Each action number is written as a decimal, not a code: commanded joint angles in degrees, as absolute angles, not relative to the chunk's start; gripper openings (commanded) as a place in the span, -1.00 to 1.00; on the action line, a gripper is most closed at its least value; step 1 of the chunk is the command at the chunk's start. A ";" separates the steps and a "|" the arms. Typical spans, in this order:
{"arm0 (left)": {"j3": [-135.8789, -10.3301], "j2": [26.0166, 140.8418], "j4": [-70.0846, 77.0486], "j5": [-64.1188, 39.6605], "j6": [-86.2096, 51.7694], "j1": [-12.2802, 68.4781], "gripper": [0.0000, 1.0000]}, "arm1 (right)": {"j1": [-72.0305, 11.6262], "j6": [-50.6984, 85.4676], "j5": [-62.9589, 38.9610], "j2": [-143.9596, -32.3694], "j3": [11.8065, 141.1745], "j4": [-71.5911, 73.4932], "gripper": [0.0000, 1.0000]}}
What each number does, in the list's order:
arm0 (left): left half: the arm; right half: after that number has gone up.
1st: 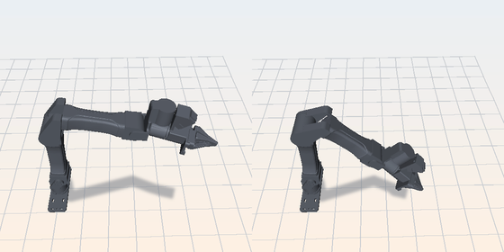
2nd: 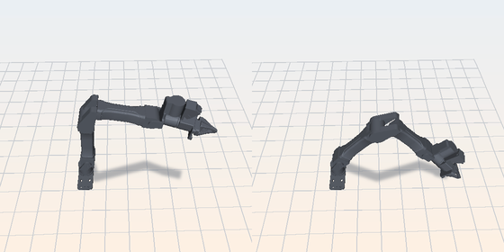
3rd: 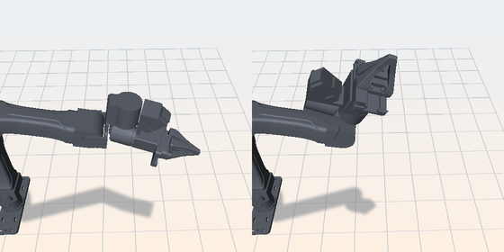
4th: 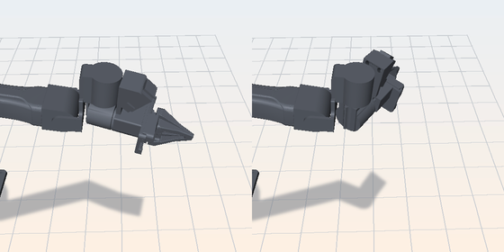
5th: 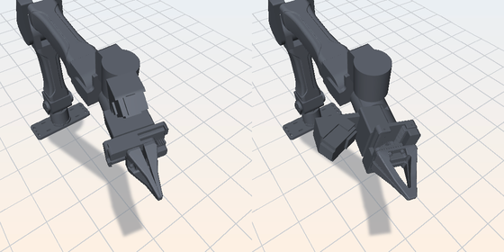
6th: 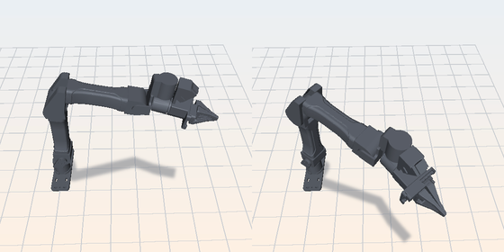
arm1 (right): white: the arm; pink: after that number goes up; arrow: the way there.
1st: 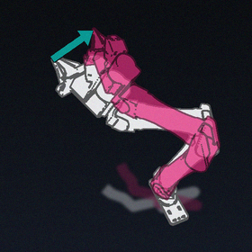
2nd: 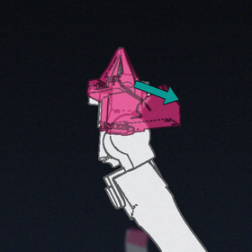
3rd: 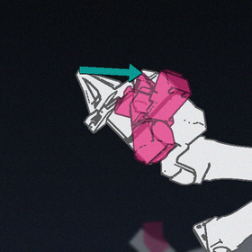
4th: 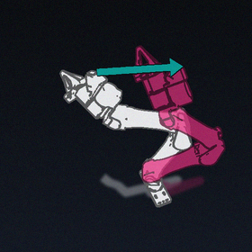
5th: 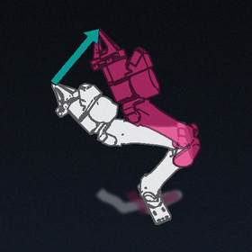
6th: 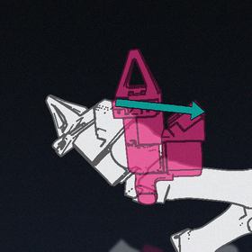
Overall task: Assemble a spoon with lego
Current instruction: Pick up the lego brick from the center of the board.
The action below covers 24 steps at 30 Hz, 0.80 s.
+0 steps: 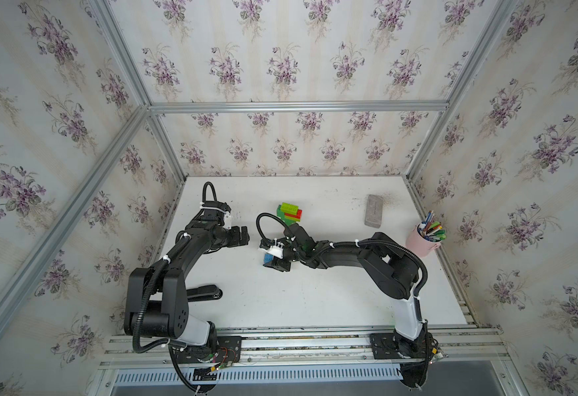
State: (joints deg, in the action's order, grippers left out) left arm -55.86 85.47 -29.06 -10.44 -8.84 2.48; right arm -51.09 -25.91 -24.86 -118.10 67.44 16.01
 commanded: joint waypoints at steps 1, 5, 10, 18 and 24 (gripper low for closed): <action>-55.72 85.24 -28.03 -9.05 -9.13 2.31 0.99 | -51.16 -27.34 -24.61 -119.72 69.66 12.51 0.10; -55.73 85.33 -27.87 -9.49 -9.32 2.29 0.99 | -51.07 -26.98 -23.68 -120.27 70.57 11.60 0.11; -55.72 85.50 -27.77 -9.88 -9.58 2.30 0.99 | -51.05 -26.43 -23.47 -121.33 71.70 10.40 0.09; -55.56 85.81 -27.55 -11.54 -9.78 2.36 0.99 | -50.80 -26.54 -22.87 -121.51 72.15 9.48 -0.21; -55.37 85.53 -27.29 -12.54 -9.77 2.29 0.99 | -50.80 -26.72 -22.45 -120.19 72.08 8.78 -0.48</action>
State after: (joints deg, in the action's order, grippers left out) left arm -55.44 85.84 -28.25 -11.31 -9.08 2.39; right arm -50.83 -25.87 -22.50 -120.90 71.85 9.19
